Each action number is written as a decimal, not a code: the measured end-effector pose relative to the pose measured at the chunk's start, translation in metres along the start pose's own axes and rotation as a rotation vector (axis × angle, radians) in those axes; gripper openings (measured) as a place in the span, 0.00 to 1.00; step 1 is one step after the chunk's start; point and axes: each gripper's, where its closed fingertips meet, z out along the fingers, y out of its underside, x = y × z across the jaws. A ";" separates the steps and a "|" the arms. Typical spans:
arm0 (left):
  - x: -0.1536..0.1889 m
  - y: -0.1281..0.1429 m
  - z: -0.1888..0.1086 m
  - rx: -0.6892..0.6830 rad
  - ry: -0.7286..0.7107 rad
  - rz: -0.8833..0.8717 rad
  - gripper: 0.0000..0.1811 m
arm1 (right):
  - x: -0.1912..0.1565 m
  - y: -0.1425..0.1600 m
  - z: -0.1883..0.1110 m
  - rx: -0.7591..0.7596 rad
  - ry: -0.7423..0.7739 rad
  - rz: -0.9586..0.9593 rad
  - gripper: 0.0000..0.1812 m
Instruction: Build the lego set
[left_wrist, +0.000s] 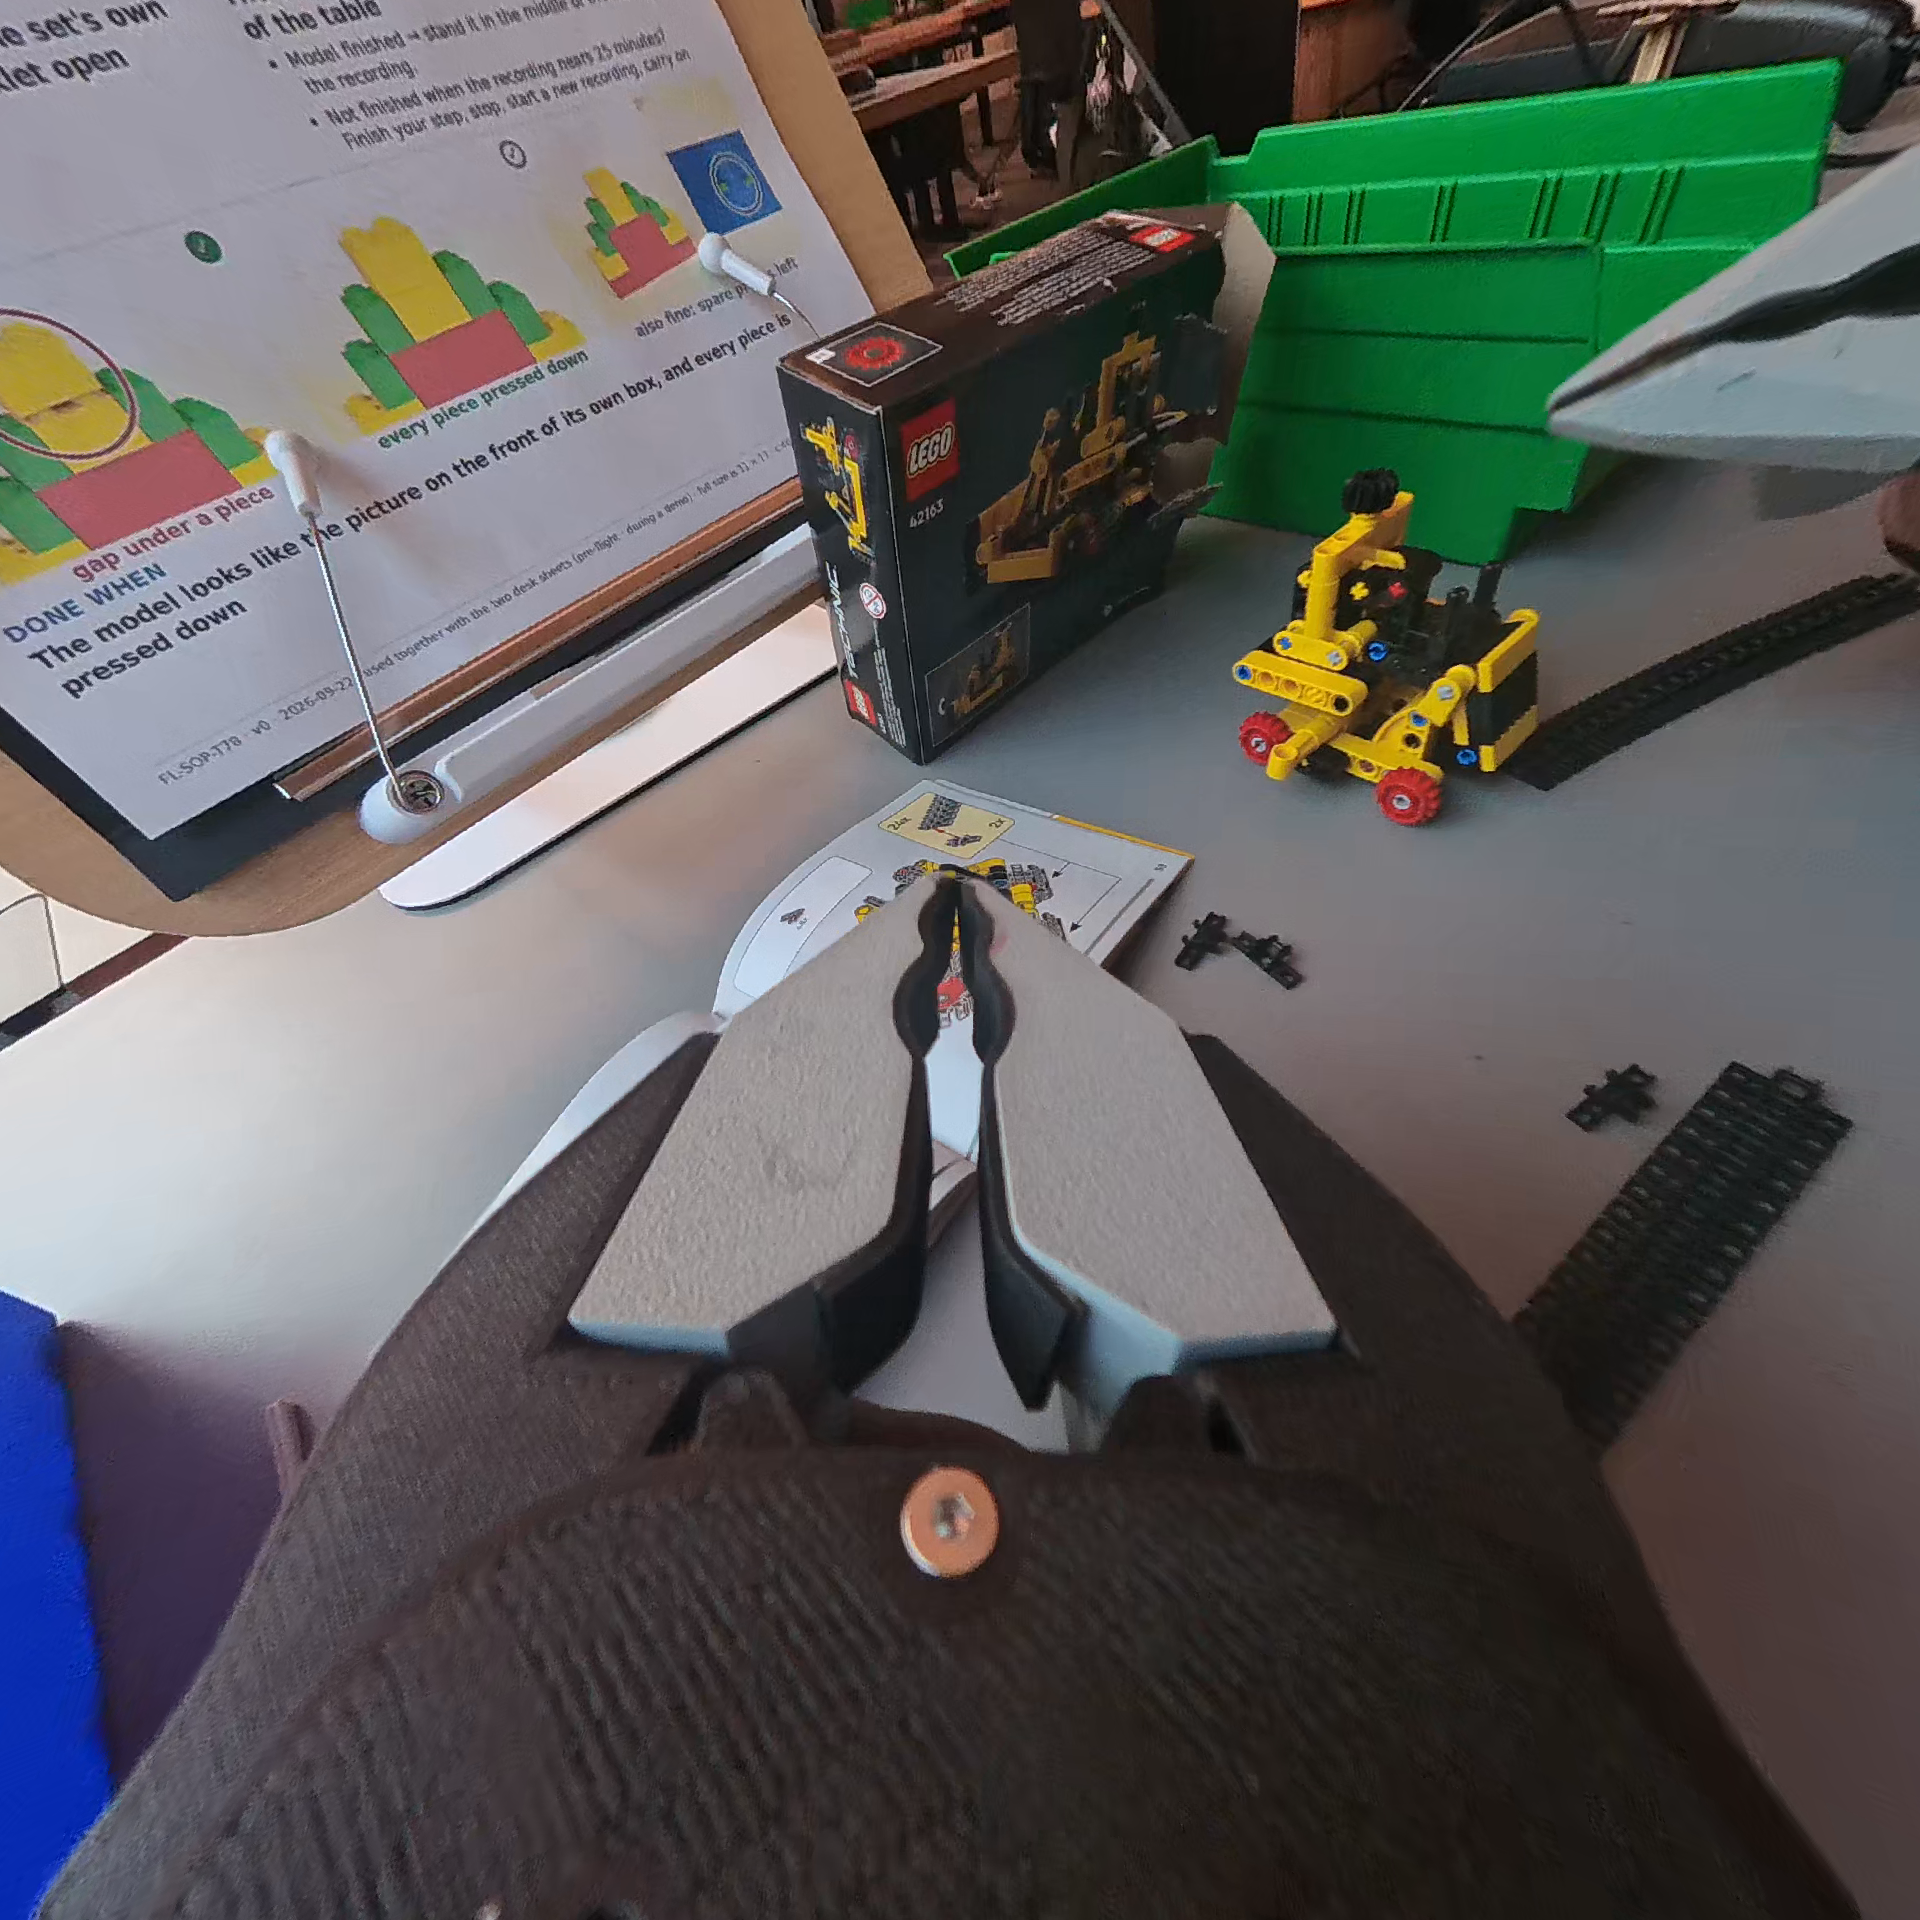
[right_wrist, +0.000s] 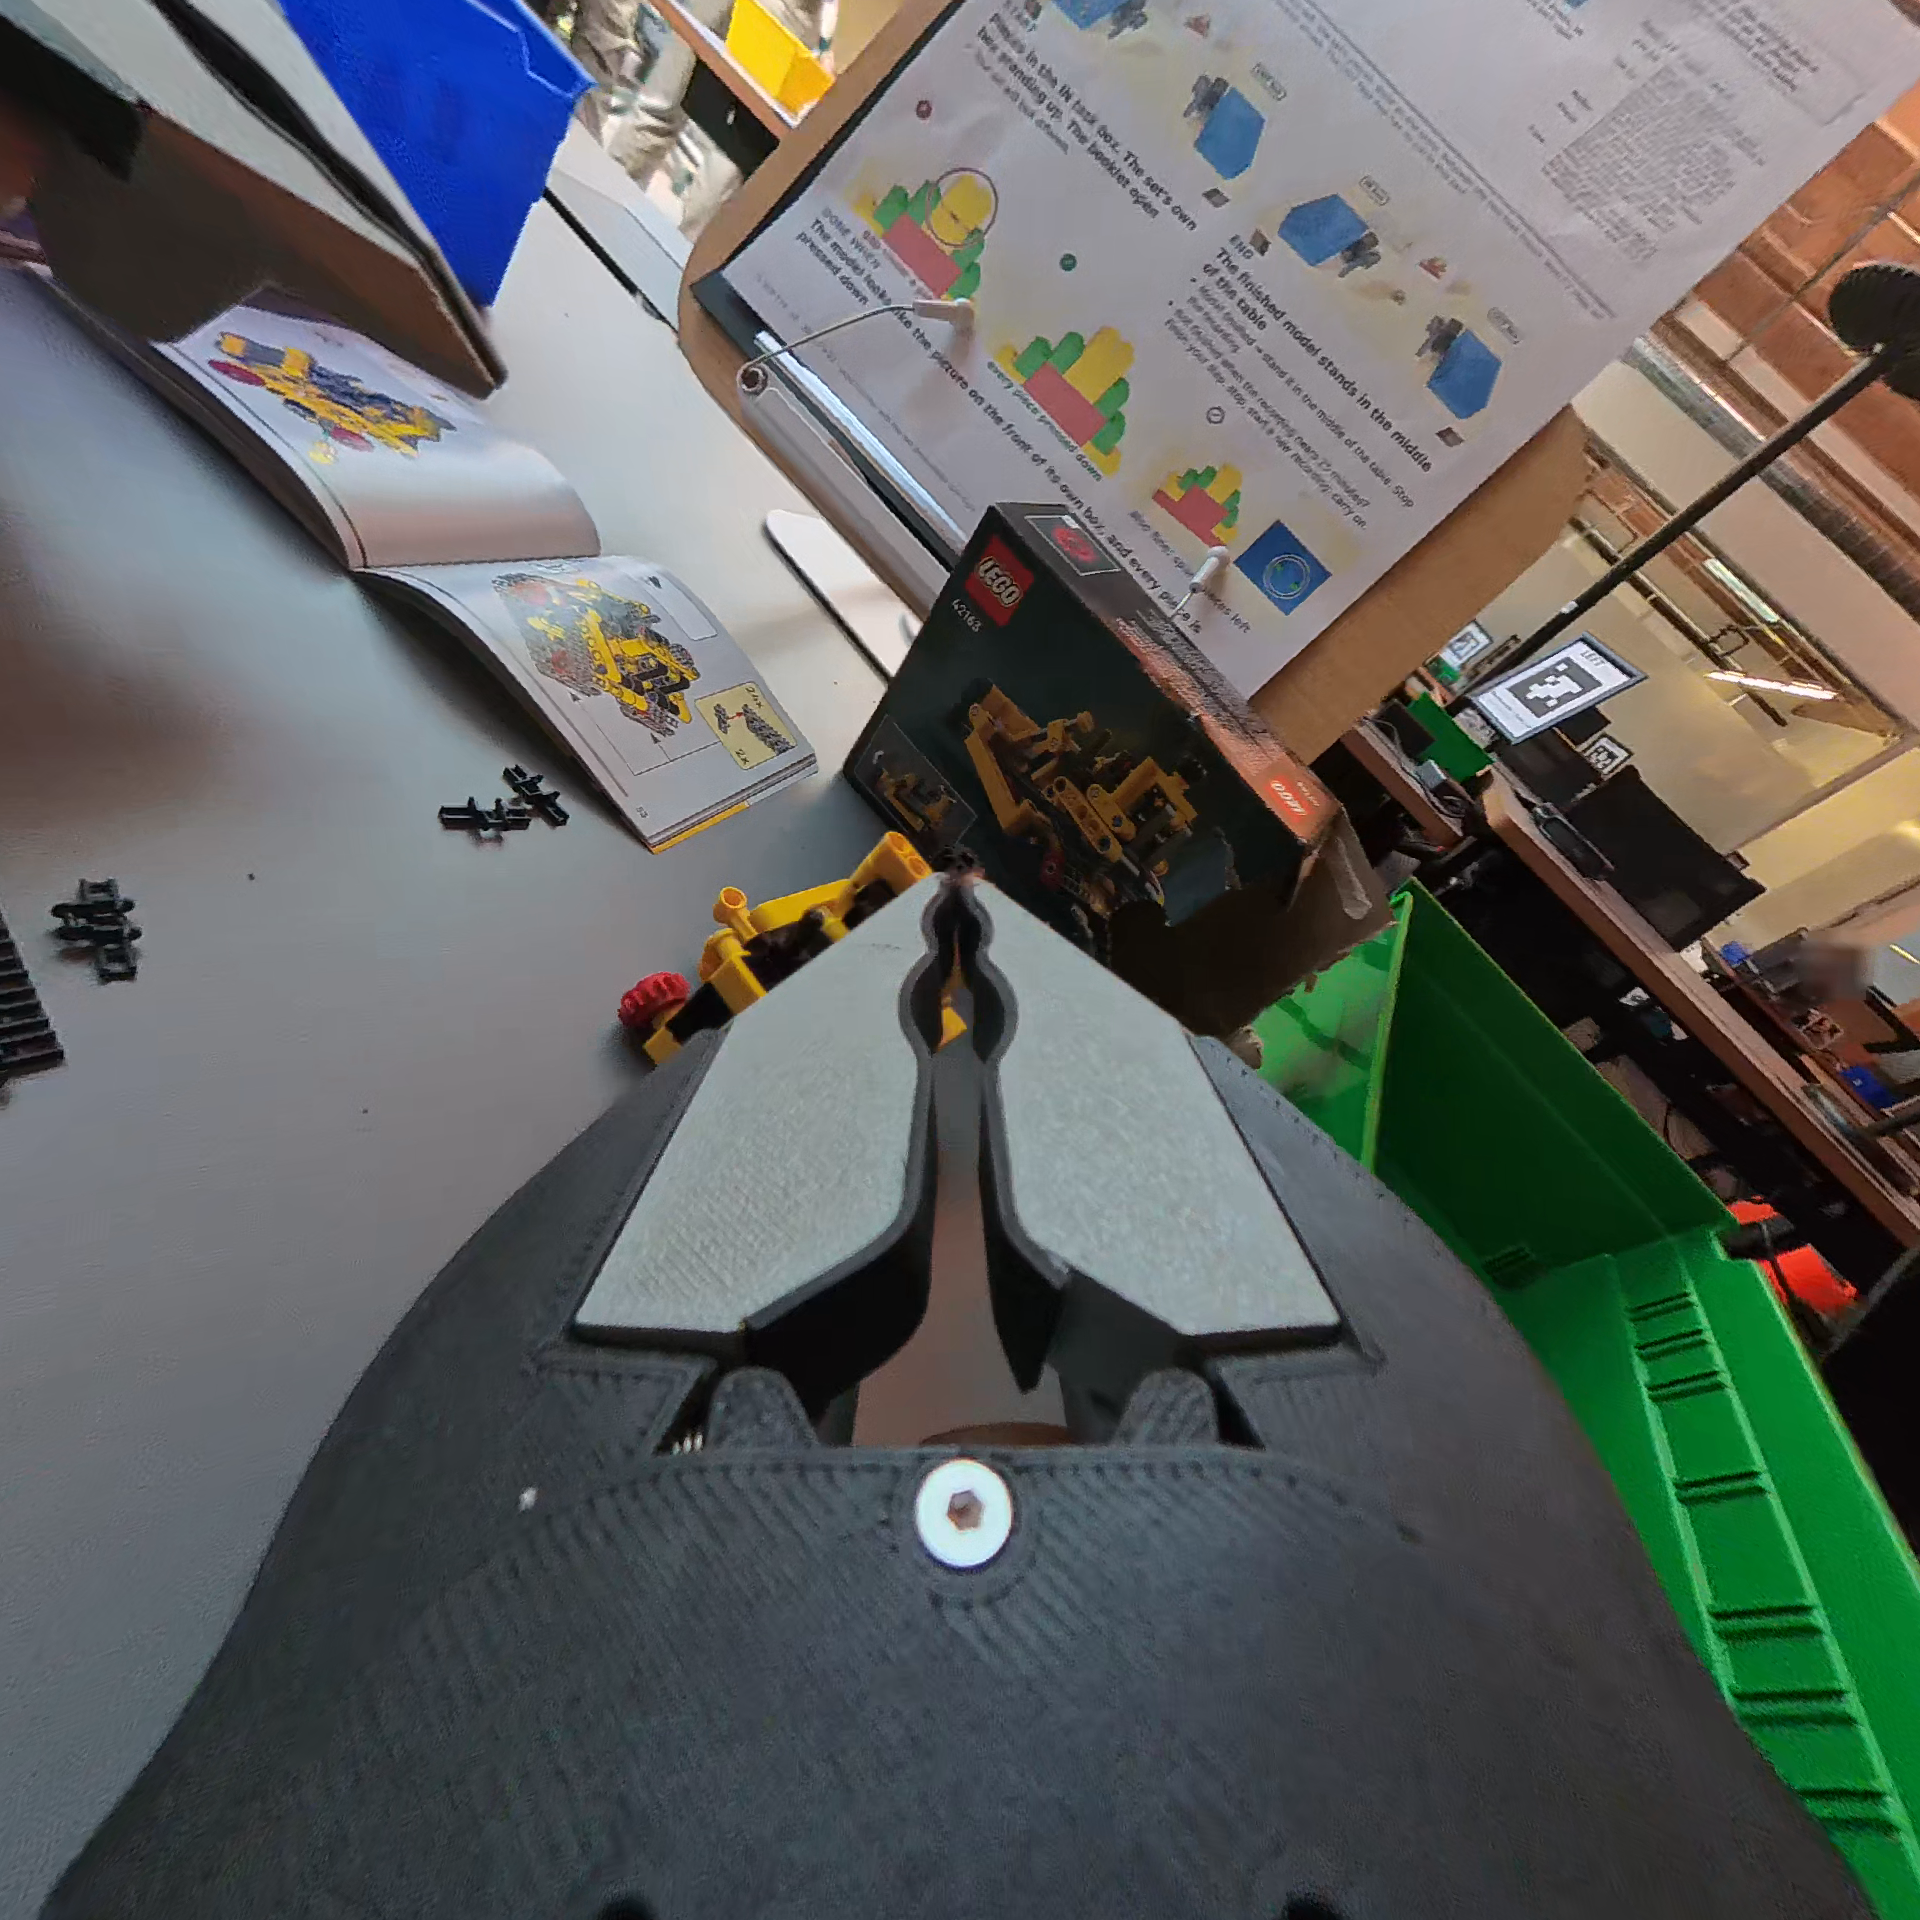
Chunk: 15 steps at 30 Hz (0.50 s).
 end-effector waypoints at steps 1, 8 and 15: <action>-0.001 0.000 0.000 0.001 0.000 -0.003 0.00 | 0.006 0.000 -0.002 0.003 0.019 0.011 0.00; -0.007 0.000 -0.001 0.008 -0.017 -0.014 0.00 | 0.050 -0.002 -0.023 0.054 0.160 0.106 0.00; -0.007 0.005 0.001 -0.011 -0.018 -0.008 0.00 | 0.060 -0.002 -0.031 0.080 0.175 0.176 0.00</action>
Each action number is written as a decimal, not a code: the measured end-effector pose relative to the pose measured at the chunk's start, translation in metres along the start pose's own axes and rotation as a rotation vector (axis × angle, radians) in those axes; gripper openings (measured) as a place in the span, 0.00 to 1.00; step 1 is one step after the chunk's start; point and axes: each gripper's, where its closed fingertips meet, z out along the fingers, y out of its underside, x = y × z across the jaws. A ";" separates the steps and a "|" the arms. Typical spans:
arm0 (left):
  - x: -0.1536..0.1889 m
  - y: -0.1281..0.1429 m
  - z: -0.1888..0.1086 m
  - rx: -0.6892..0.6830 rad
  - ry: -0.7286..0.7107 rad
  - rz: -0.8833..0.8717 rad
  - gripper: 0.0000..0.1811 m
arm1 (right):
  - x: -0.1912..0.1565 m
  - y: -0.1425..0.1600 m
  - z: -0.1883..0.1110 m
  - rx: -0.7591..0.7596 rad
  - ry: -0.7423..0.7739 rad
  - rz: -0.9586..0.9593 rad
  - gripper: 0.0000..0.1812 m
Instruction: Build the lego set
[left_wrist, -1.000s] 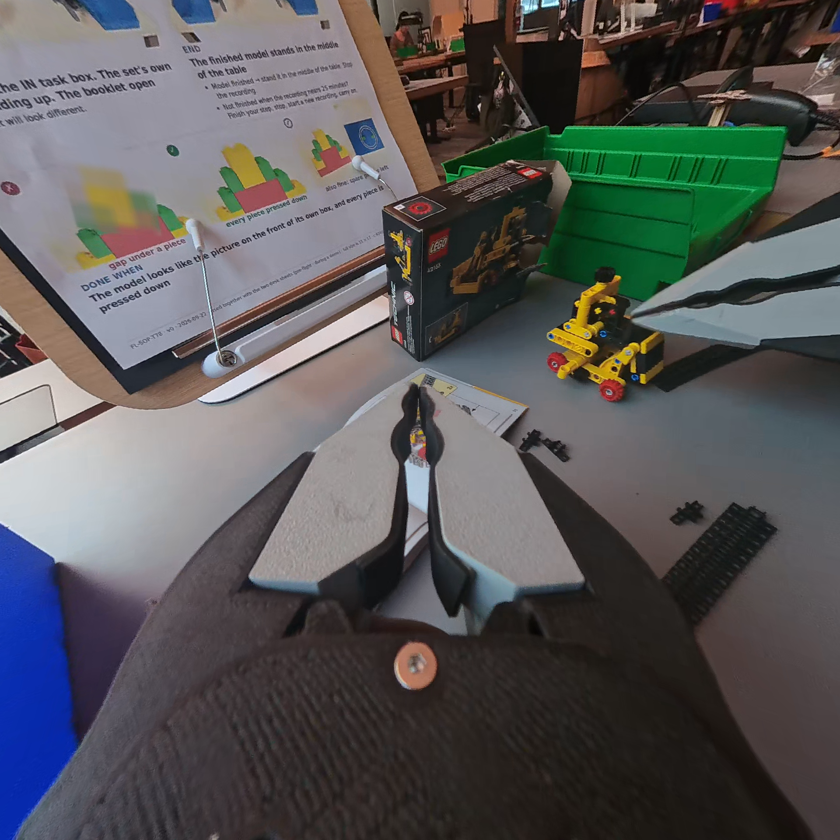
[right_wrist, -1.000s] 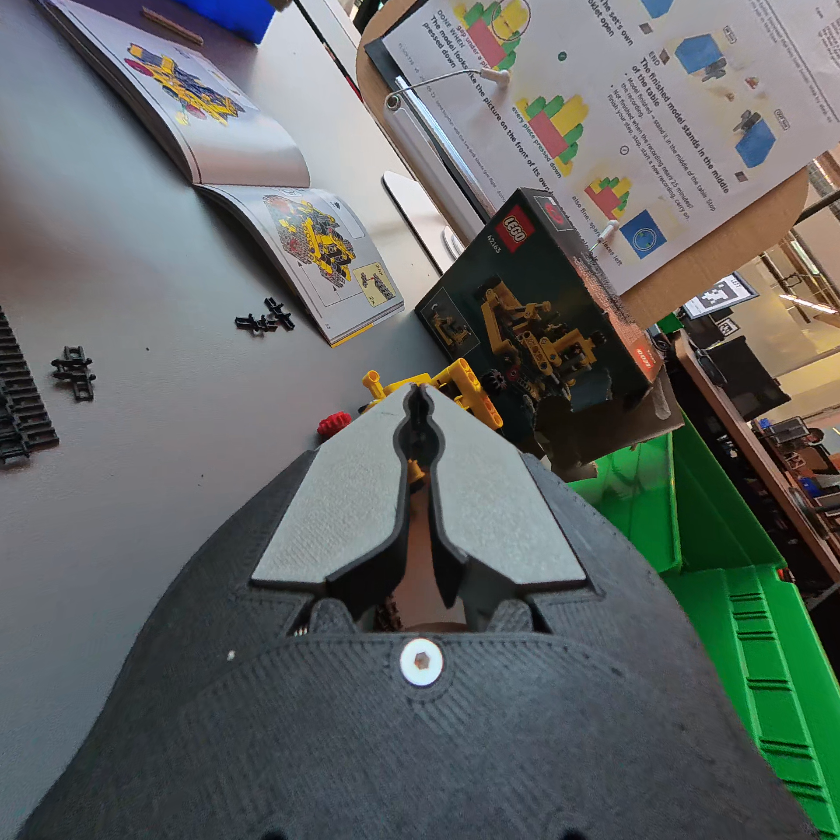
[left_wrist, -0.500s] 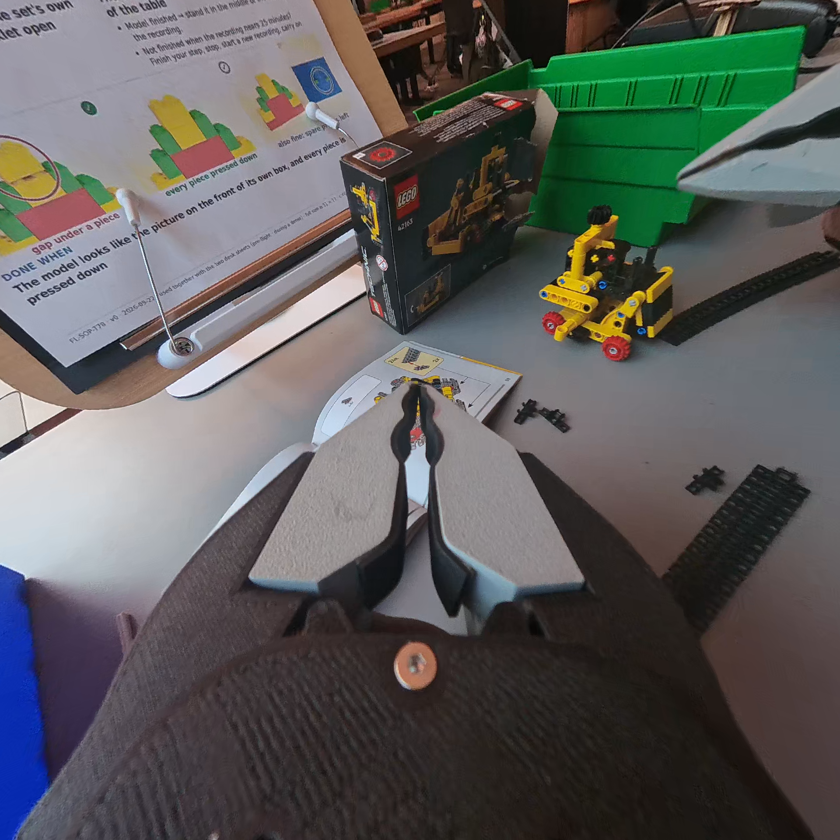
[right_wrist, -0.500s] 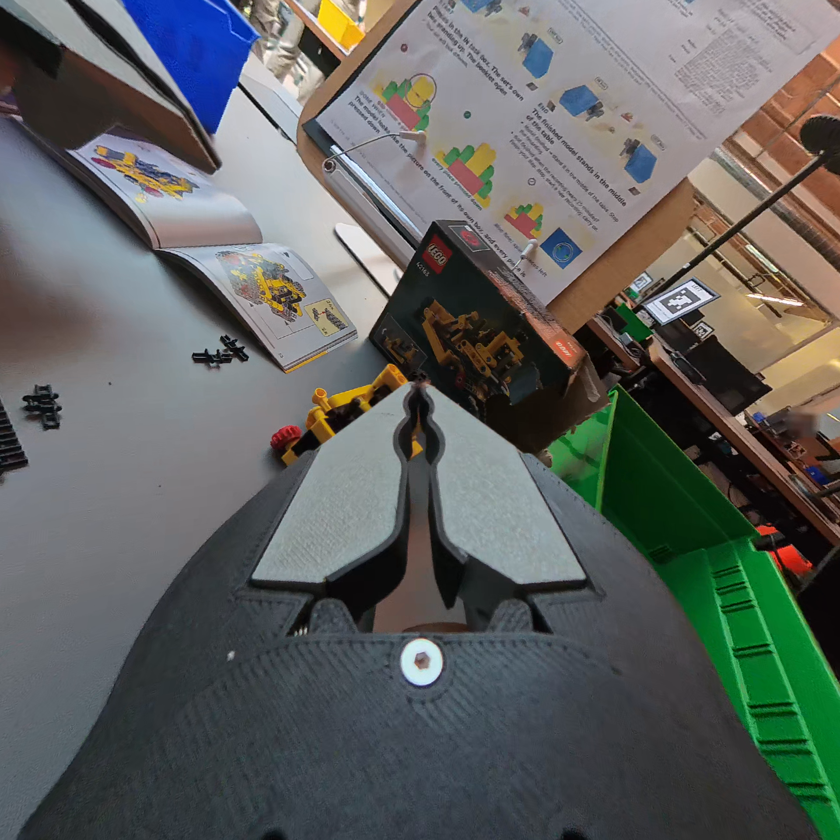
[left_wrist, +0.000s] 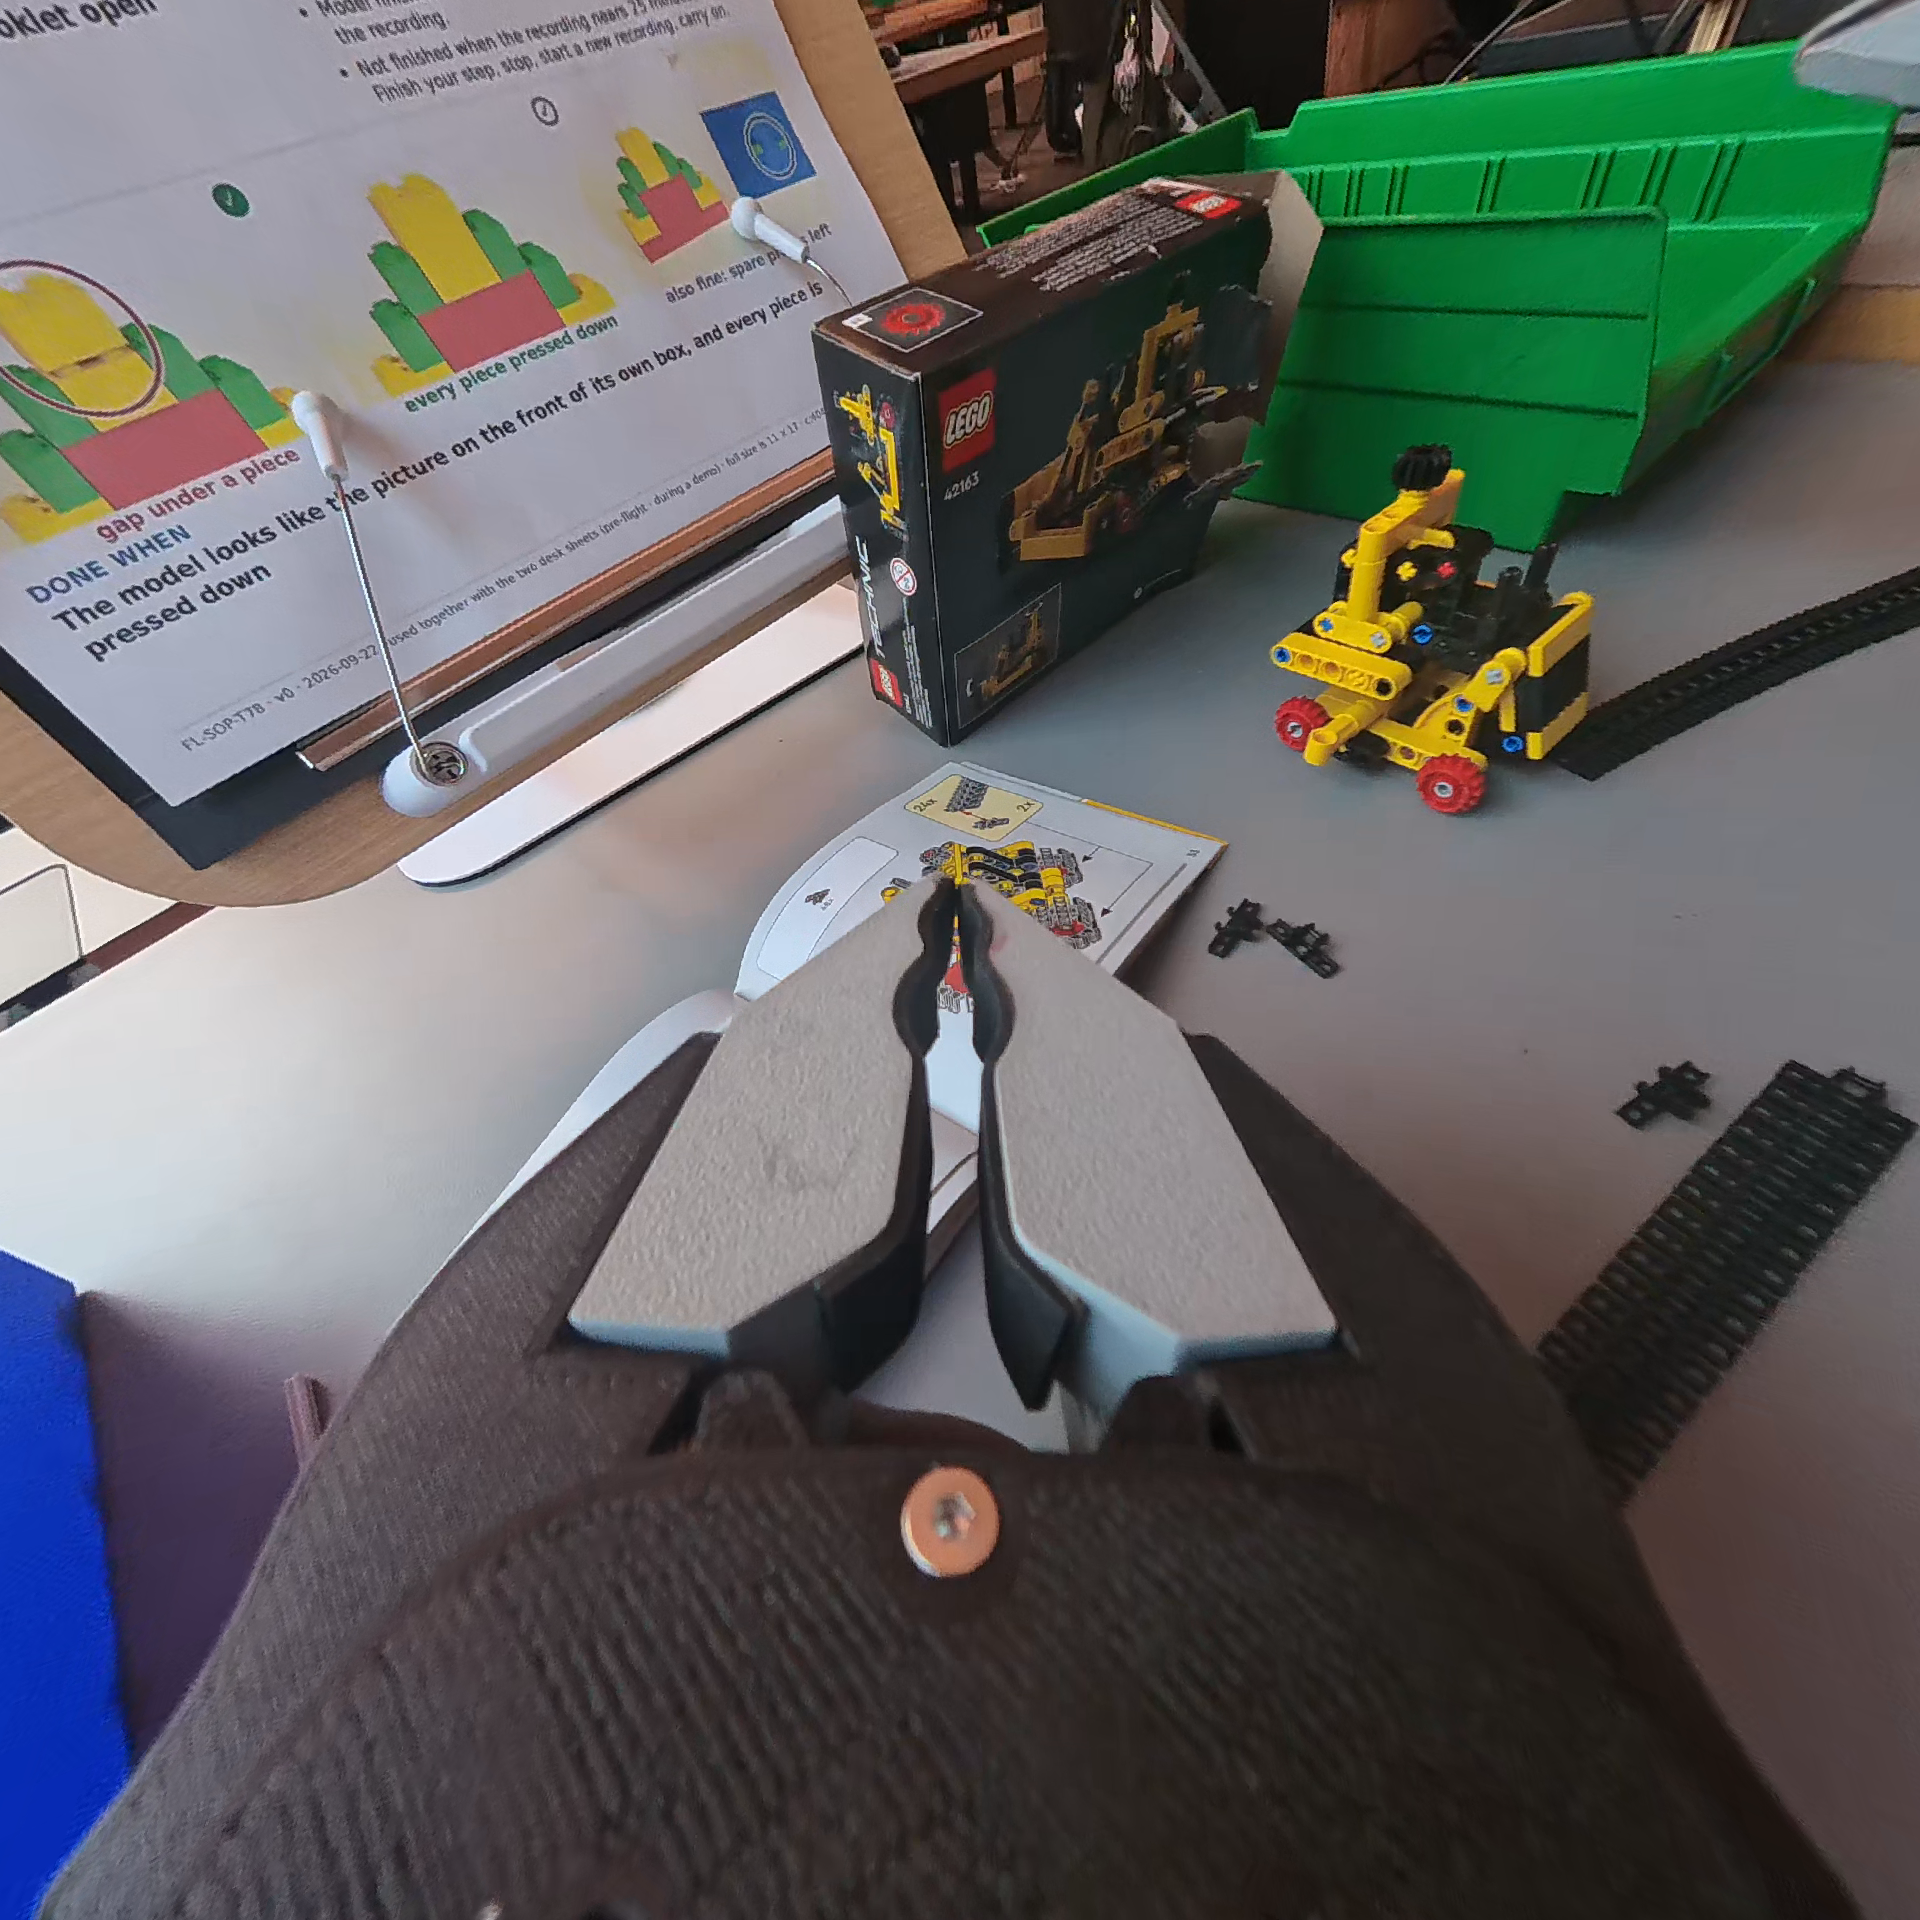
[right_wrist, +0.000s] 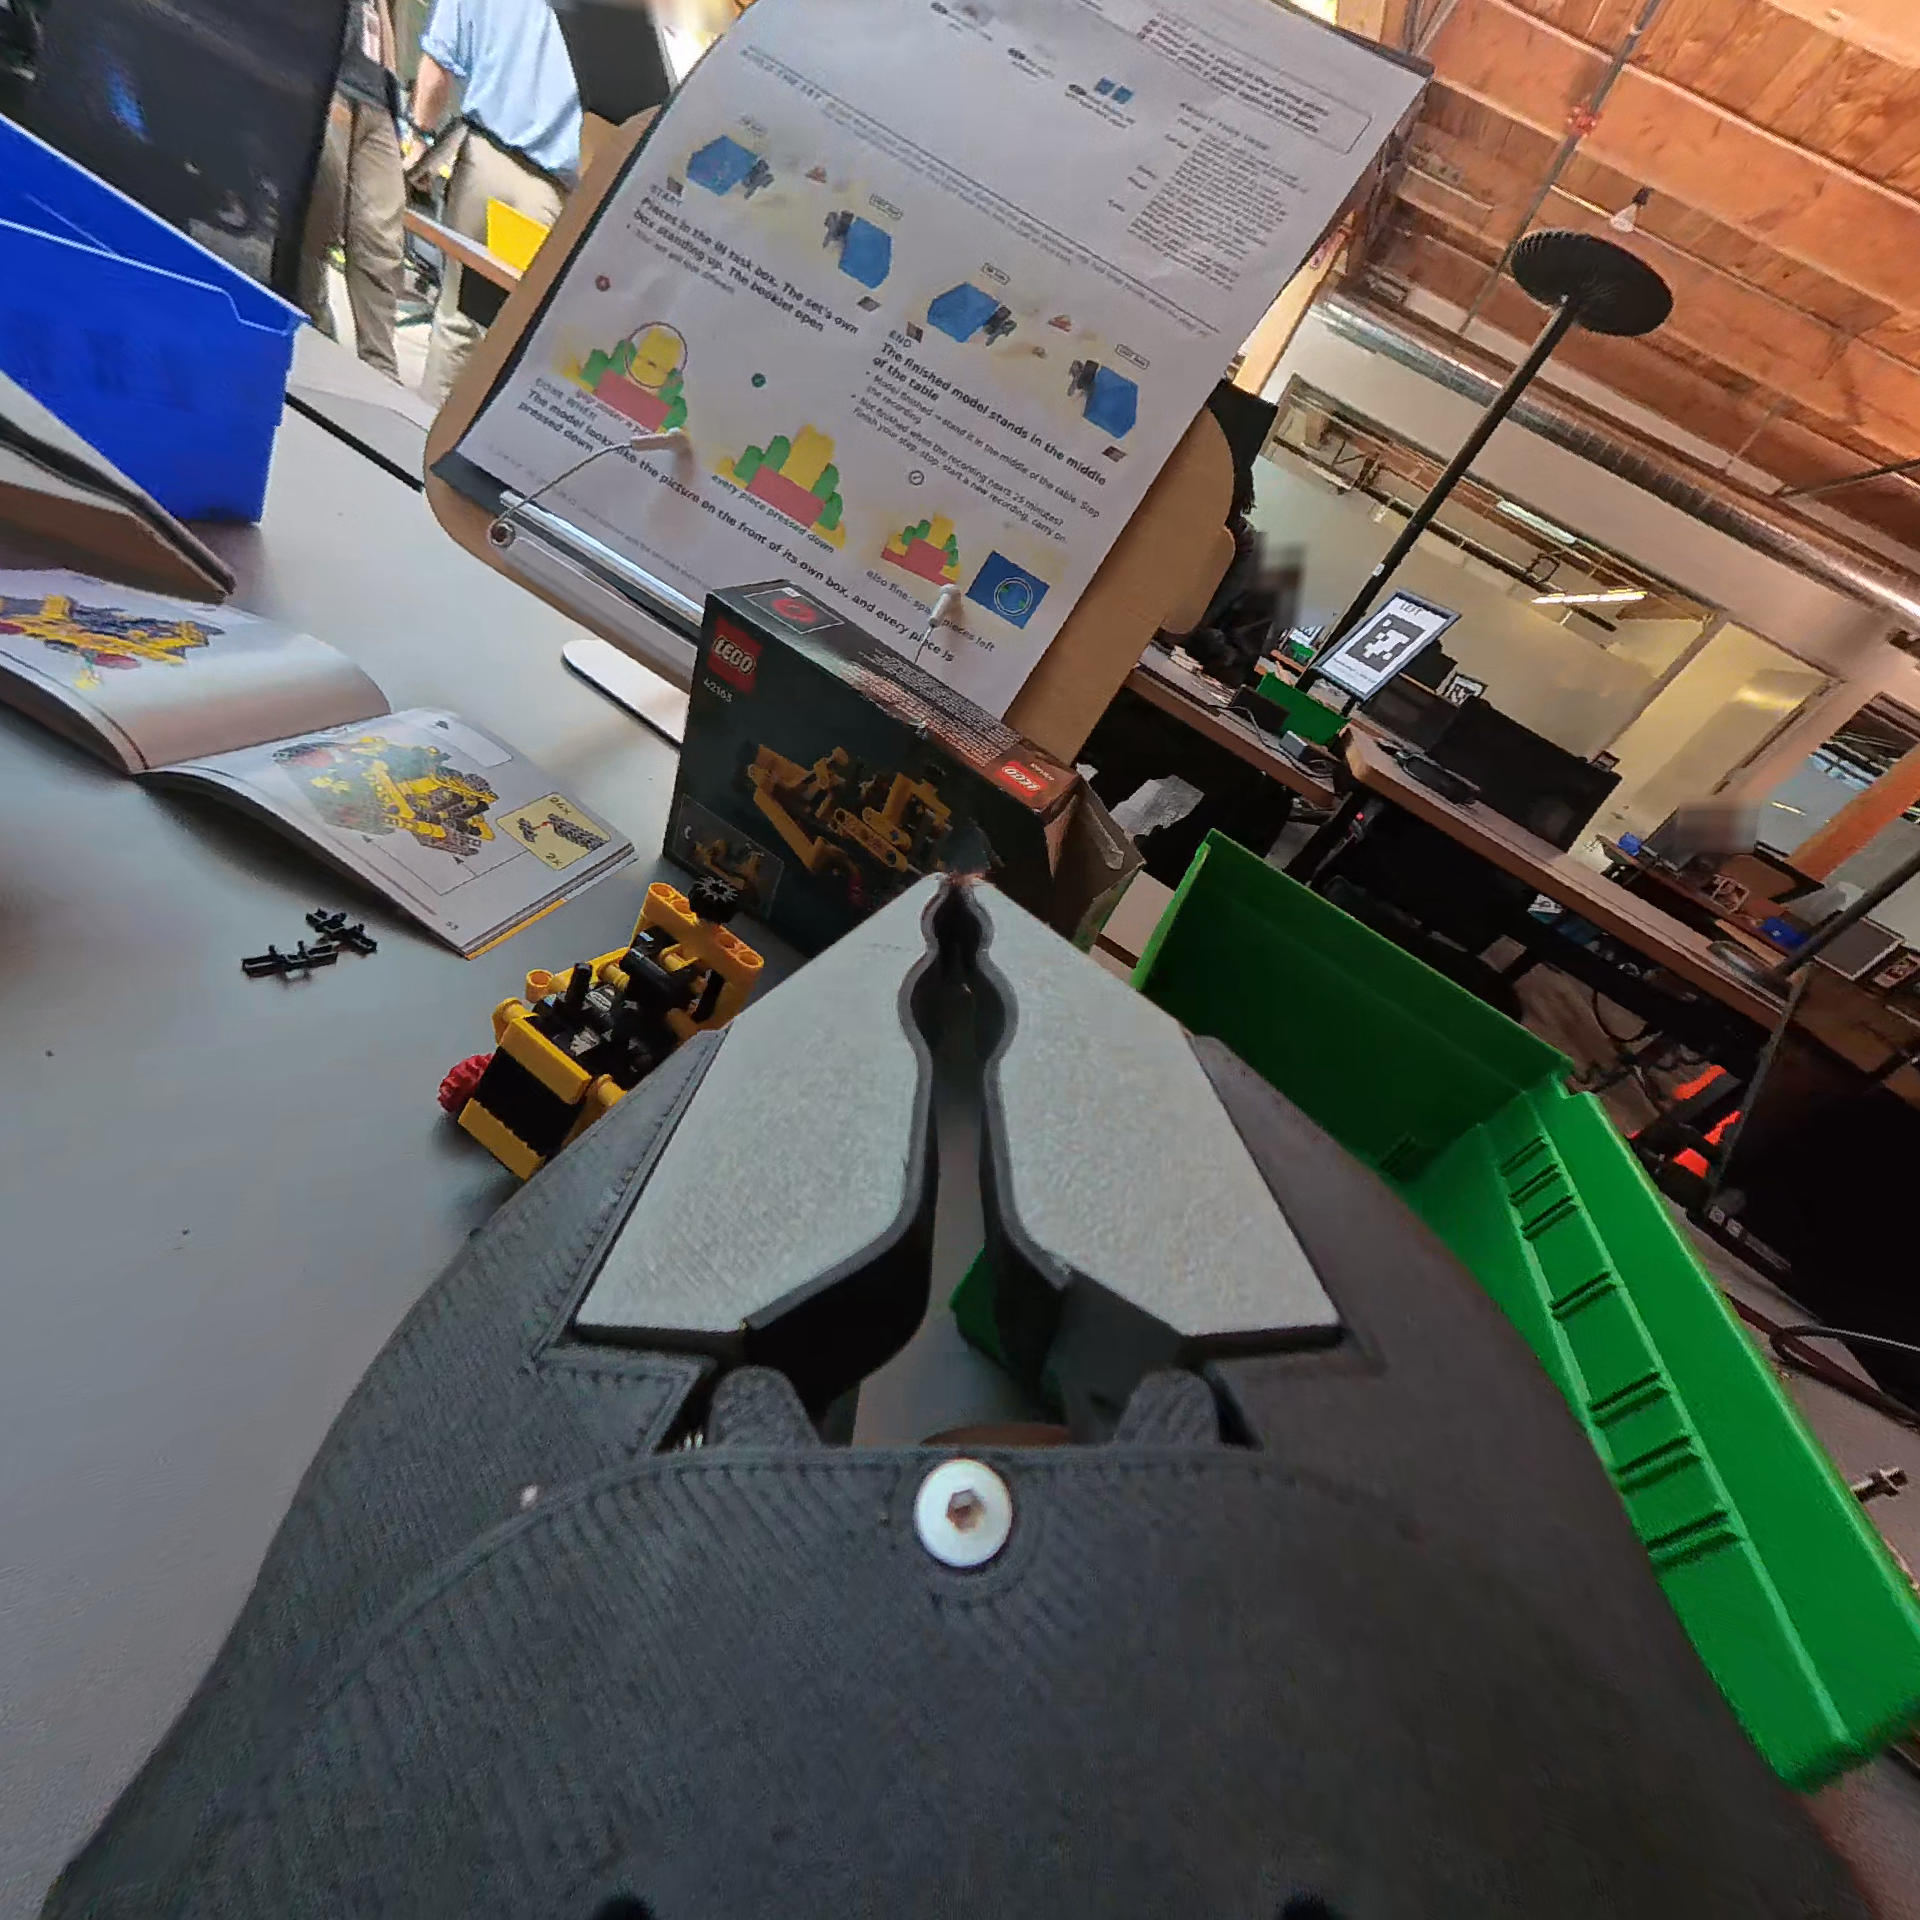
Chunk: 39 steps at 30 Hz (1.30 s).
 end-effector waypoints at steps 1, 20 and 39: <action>0.000 0.000 0.000 0.001 -0.001 0.004 0.00 | -0.005 -0.001 0.000 0.003 -0.024 -0.006 0.00; -0.004 -0.001 -0.003 -0.001 -0.031 0.053 0.00 | -0.051 0.000 0.009 -0.016 -0.151 -0.161 0.00; -0.005 -0.004 -0.004 0.017 -0.045 0.072 0.00 | -0.054 -0.004 0.007 0.003 -0.141 -0.201 0.00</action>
